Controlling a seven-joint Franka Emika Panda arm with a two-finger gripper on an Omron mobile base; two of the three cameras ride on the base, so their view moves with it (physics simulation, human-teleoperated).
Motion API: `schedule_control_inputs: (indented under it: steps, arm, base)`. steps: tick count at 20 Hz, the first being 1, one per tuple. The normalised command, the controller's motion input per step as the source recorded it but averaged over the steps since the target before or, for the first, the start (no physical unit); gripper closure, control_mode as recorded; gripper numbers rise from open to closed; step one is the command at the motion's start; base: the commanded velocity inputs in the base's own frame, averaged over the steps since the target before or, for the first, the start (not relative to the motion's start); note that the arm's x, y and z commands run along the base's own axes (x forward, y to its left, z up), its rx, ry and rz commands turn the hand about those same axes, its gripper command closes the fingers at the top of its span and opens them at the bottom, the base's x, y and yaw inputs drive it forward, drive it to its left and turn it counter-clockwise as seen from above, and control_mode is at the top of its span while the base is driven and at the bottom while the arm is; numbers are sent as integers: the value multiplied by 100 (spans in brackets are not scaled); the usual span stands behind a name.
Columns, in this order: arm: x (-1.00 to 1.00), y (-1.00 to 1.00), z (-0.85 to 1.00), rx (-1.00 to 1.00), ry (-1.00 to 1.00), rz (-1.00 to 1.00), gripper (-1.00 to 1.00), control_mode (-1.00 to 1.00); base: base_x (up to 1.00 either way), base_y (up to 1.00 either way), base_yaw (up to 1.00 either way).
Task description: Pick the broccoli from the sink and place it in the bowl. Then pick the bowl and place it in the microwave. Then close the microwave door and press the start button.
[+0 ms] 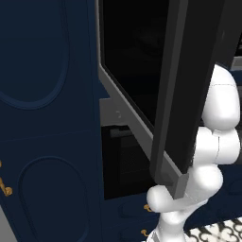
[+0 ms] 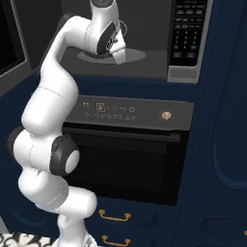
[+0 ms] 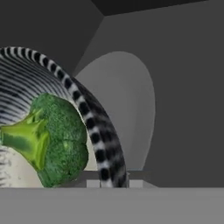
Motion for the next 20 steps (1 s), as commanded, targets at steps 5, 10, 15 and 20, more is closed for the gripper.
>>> schedule_control_inputs:
  steps: [5,10,15,20]
  arm:
    - [-18,-1,-4,1,-14,-1,-100,-100]
    - [-49,0,-22,7,-40,0,-100,-100]
    - [-90,0,-29,3,-24,0,-100,-100]
    - [-50,1,-28,-15,-3,0,-100,-100]
  base:
    - [0,0,0]
    - [0,0,0]
    - [0,0,0]
    - [0,0,0]
